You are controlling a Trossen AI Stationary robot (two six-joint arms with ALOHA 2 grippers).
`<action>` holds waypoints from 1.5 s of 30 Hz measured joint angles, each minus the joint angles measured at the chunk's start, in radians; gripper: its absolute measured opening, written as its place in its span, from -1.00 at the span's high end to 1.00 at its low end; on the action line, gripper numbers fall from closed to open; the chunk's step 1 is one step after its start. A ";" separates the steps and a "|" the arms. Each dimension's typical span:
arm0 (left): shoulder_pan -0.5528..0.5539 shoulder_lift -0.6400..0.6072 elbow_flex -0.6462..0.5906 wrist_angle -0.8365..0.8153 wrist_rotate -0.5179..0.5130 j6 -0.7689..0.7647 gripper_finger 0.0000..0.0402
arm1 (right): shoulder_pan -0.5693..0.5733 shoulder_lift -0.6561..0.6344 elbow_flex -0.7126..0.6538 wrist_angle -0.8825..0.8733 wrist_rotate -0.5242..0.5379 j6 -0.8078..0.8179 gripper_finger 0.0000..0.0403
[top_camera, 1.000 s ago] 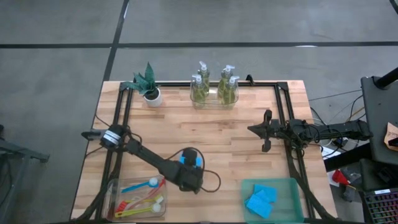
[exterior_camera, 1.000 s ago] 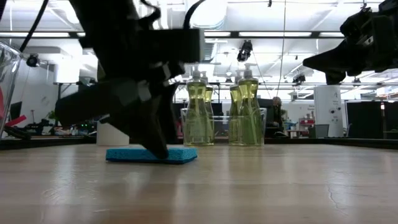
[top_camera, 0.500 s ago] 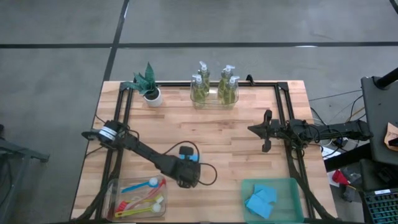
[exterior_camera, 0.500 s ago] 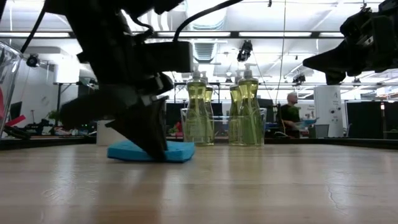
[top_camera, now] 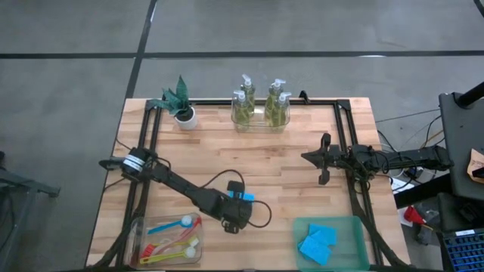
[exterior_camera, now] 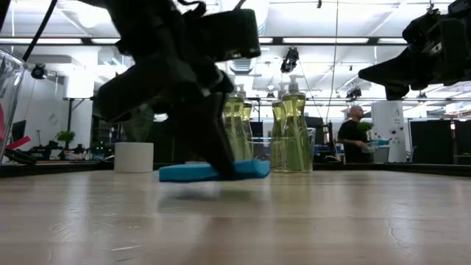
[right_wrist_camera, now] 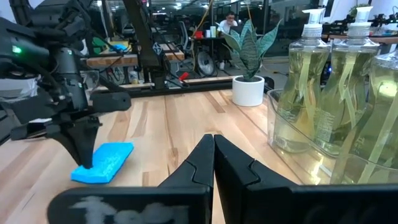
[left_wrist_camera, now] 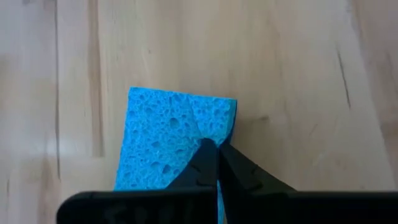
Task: Pick & Place Kitchen Sink Supplies
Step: Put the blue sponge into the green bin
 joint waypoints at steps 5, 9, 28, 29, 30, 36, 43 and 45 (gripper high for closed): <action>0.000 0.000 0.016 0.002 -0.001 0.022 1.00 | 0.000 0.000 0.000 0.008 0.000 0.042 0.96; 0.001 0.000 0.020 0.005 -0.002 0.040 1.00 | 0.000 0.000 0.000 0.011 0.000 0.154 0.96; 0.083 -0.088 0.013 0.006 0.133 0.030 1.00 | 0.111 0.204 0.001 0.307 -0.380 0.157 0.96; 0.088 -0.096 0.013 0.013 0.142 0.025 1.00 | 0.123 0.226 0.007 0.312 -0.348 0.151 0.96; 0.092 -0.102 0.013 0.018 0.152 0.025 1.00 | 0.134 0.250 0.018 0.314 -0.331 0.134 0.96; 0.119 -0.117 0.015 0.036 0.222 0.028 1.00 | 0.215 0.462 0.130 0.314 -0.261 -0.004 0.96; 0.142 -0.119 0.014 0.034 0.298 0.019 1.00 | 0.258 0.781 0.344 0.266 -0.229 -0.070 0.96; 0.146 -0.121 0.014 0.027 0.339 0.006 1.00 | 0.265 0.866 0.408 0.153 -0.200 -0.076 0.94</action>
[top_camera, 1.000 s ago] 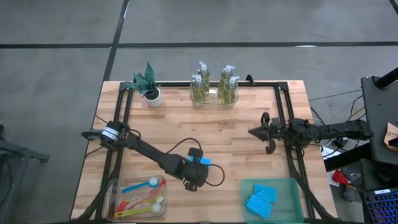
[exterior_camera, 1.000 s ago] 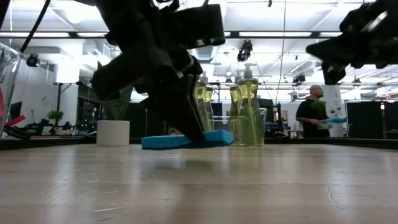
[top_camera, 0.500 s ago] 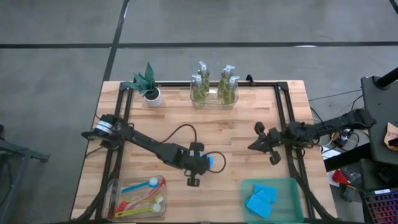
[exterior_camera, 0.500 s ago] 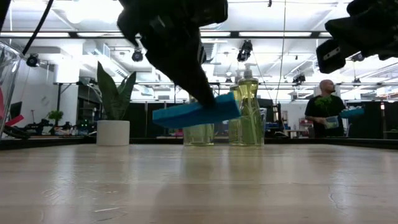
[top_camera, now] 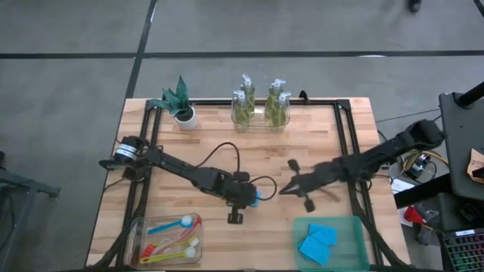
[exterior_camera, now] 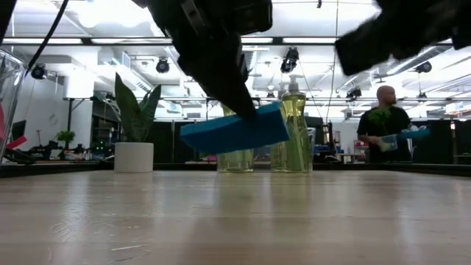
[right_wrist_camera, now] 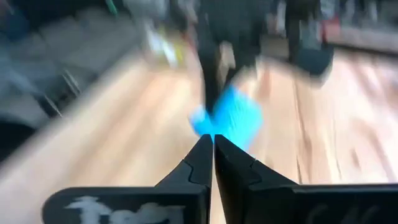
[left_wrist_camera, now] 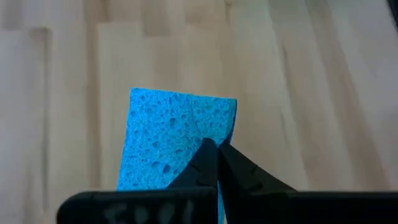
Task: Pick & Place Kitchen Sink Supplies
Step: Put the blue sponge into the green bin
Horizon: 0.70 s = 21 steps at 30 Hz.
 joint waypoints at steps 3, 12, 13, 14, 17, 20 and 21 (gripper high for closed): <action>0.002 -0.015 -0.002 -0.021 0.018 -0.007 1.00 | 0.013 0.130 0.090 -0.155 0.055 0.007 0.86; 0.002 -0.061 -0.002 -0.046 0.026 -0.043 1.00 | 0.051 0.417 0.310 -0.258 0.073 -0.035 0.40; 0.002 -0.062 -0.002 -0.053 0.029 -0.055 1.00 | 0.052 0.436 0.335 -0.272 0.090 -0.038 0.35; 0.002 -0.062 -0.002 -0.057 0.030 -0.062 1.00 | 0.057 0.452 0.356 -0.297 0.108 -0.039 0.31; 0.002 -0.062 -0.002 -0.069 0.057 -0.093 1.00 | 0.063 0.492 0.404 -0.365 0.131 -0.050 0.20; 0.002 -0.062 -0.011 -0.069 0.084 -0.109 1.00 | 0.072 0.512 0.435 -0.374 0.162 -0.051 0.13; 0.002 -0.062 -0.017 -0.071 0.096 -0.116 1.00 | 0.077 0.515 0.446 -0.373 0.181 -0.053 0.11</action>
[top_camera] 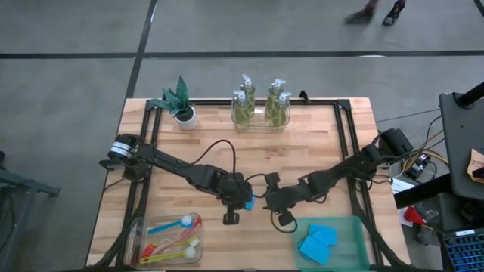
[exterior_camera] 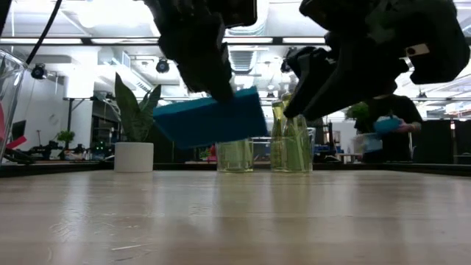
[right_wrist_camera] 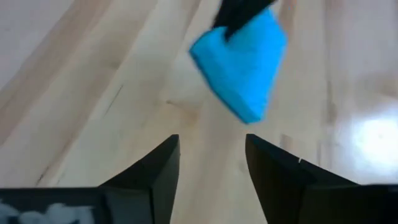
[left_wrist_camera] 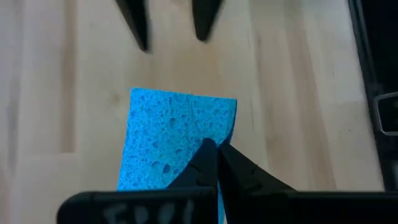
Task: Pick & Place Kitchen Sink Supplies
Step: Put the blue sponge into the green bin
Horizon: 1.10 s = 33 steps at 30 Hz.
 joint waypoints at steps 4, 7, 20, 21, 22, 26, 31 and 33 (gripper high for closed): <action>0.003 0.000 -0.018 0.017 0.065 -0.033 1.00 | 0.017 0.001 0.021 -0.014 0.060 -0.017 0.08; 0.003 0.000 -0.023 0.027 0.011 -0.024 1.00 | 0.027 -0.005 0.037 -0.012 0.071 -0.015 0.08; 0.010 -0.002 -0.023 0.217 -0.008 0.064 1.00 | 0.033 0.001 0.045 -0.005 0.075 -0.012 0.09; 0.010 -0.003 -0.023 0.227 -0.007 0.067 1.00 | 0.033 0.001 0.045 -0.005 0.075 -0.010 0.10; 0.010 -0.004 -0.023 0.228 -0.003 0.070 1.00 | 0.033 0.002 0.045 -0.005 0.076 -0.004 0.11; 0.009 -0.004 -0.023 0.225 -0.002 0.086 1.00 | 0.033 0.001 0.045 -0.005 0.098 0.010 0.31; 0.009 -0.004 -0.023 0.229 -0.014 0.085 0.99 | 0.036 0.000 0.045 -0.040 0.098 0.019 0.81; 0.007 -0.004 -0.024 0.228 -0.047 0.081 0.97 | 0.040 -0.008 0.045 -0.071 0.099 0.042 0.90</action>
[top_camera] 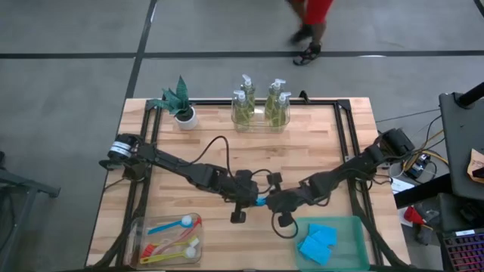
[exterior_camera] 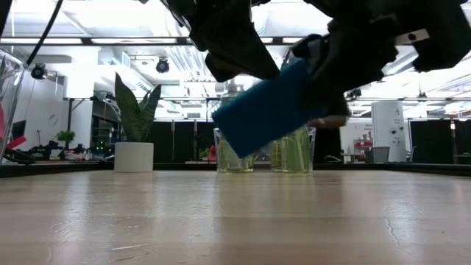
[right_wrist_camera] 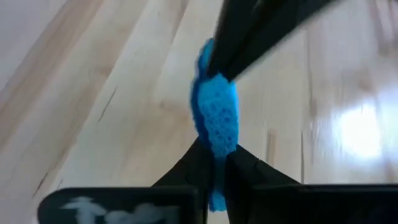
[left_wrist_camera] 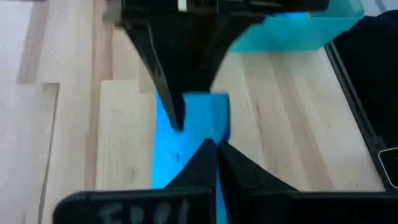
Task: Pick & Place Kitchen Sink Supplies
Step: Put the blue sponge into the green bin
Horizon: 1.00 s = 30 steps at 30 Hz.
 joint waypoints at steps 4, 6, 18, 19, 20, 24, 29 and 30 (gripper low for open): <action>-0.003 0.000 -0.004 -0.010 -0.014 -0.013 0.82 | 0.009 -0.037 0.000 -0.115 0.000 0.098 0.93; -0.005 0.000 -0.005 -0.013 -0.014 -0.019 0.71 | 0.020 -0.062 0.012 -0.207 0.001 0.159 0.94; -0.013 0.000 -0.010 -0.036 -0.015 -0.022 0.13 | 0.209 -0.230 0.212 -0.682 -0.059 0.506 0.94; -0.013 0.000 -0.010 -0.036 -0.015 -0.022 0.11 | 0.232 -0.242 0.234 -0.723 -0.061 0.547 0.94; -0.013 0.000 -0.010 -0.035 -0.015 -0.022 0.10 | 0.254 -0.253 0.254 -0.757 -0.061 0.587 0.94; -0.013 0.000 -0.010 -0.036 -0.015 -0.011 0.07 | 0.356 -0.277 0.297 -0.842 -0.054 0.731 0.94; -0.014 0.000 -0.010 -0.033 -0.016 -0.007 0.07 | 0.495 -0.282 0.282 -0.834 0.004 0.843 0.94; -0.014 0.000 -0.010 -0.033 -0.017 -0.006 0.07 | 0.522 -0.280 0.275 -0.838 0.027 0.872 0.94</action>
